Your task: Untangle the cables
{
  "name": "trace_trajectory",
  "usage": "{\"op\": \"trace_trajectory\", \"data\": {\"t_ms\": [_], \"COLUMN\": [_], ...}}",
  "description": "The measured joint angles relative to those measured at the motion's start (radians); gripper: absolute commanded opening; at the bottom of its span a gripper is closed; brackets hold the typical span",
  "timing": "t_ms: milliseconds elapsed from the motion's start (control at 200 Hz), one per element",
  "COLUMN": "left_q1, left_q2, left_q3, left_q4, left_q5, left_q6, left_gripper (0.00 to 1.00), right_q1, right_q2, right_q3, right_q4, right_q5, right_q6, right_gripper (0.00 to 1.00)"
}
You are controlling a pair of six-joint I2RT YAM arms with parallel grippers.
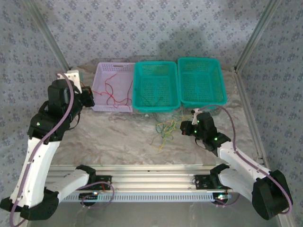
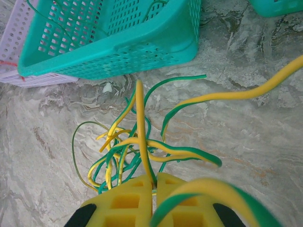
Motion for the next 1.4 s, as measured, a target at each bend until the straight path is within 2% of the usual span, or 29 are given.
{"op": "trace_trajectory", "data": {"t_ms": [270,595,999,1189,1399], "left_q1": [0.0,0.0,0.019,0.053,0.064], "left_q2": [0.059,0.325,0.626,0.812,0.93], "left_q3": [0.092,0.169,0.177,0.258,0.315], "left_q4": [0.04,0.092,0.144,0.137,0.103], "left_q5": [-0.135,-0.223,-0.224,-0.195,-0.183], "left_q6": [0.036,0.087,0.084,0.075,0.054], "left_gripper": [0.0,0.0,0.0,0.0,0.0], "right_q1": [0.011,0.029,0.042,0.044,0.046], "right_q2": [0.044,0.053,0.064,0.048,0.039], "right_q3": [0.007,0.017,0.028,0.028,0.027], "right_q4": [0.001,0.012,0.015,0.009,0.008], "right_q5": [0.004,0.005,0.004,0.006,0.009], "right_q6": [0.0,0.0,0.0,0.0,0.001], "right_gripper": [0.0,0.0,0.0,0.0,0.0]}}
